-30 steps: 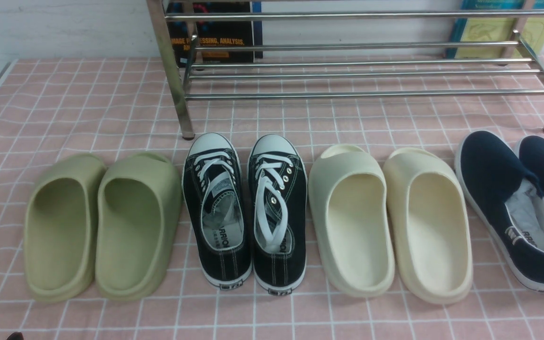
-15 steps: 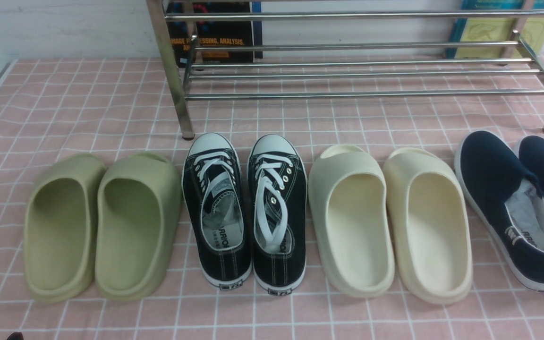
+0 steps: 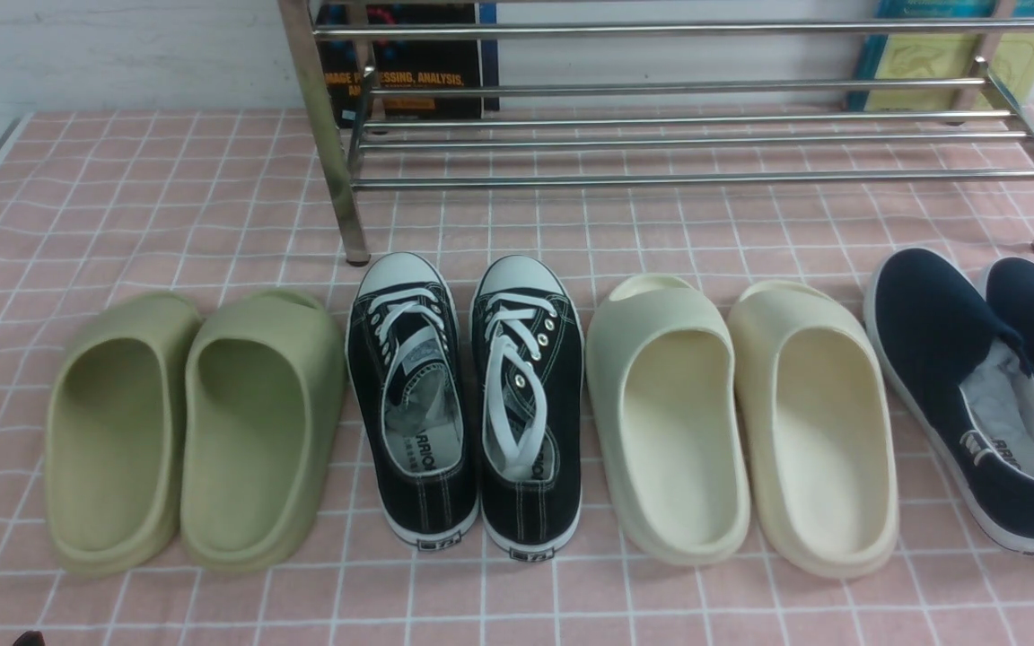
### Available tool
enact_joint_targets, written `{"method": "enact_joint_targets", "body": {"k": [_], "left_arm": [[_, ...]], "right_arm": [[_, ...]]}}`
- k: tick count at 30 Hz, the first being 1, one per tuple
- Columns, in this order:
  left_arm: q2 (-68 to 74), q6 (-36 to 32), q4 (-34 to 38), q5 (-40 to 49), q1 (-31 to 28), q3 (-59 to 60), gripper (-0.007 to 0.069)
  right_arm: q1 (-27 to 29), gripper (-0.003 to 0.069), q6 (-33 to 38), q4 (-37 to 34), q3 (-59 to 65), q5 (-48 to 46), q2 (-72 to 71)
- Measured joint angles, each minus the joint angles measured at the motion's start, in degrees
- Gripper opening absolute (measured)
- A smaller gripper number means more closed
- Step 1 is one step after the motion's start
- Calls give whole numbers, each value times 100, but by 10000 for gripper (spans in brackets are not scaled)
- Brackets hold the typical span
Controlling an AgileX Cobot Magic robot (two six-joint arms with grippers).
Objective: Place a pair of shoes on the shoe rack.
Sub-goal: Use the right arm to grab the shoe closest to it
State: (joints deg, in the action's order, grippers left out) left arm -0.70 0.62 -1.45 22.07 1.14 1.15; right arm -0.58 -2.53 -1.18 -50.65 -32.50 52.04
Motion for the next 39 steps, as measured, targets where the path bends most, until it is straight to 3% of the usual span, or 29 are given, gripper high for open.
{"method": "enact_joint_targets", "body": {"k": [6, 8, 14, 15, 16, 20, 24, 34, 39], "left_arm": [[0, 0, 0, 0, 0, 0, 240], [0, 0, 0, 0, 0, 0, 240], [0, 0, 0, 0, 0, 0, 240], [0, 0, 0, 0, 0, 0, 240], [0, 0, 0, 0, 0, 0, 240], [0, 0, 0, 0, 0, 0, 240], [0, 0, 0, 0, 0, 0, 240], [0, 0, 0, 0, 0, 0, 240], [0, 0, 0, 0, 0, 0, 240]], "right_arm": [[-582, 9, 385, -24, -333, -796, 938], [-781, 46, 416, -10, -392, -913, 1389], [-889, 255, 442, 187, -413, -931, 2104], [-889, 343, 442, 272, -413, -915, 2268], [-889, 385, 442, 308, -413, -902, 2350], [-889, 462, 435, 321, -420, -883, 2632], [-889, 461, 353, 321, -433, -878, 2893], [-889, 279, 307, 321, -465, -786, 3653], [-889, 248, 181, 321, -465, -695, 3995]]}}
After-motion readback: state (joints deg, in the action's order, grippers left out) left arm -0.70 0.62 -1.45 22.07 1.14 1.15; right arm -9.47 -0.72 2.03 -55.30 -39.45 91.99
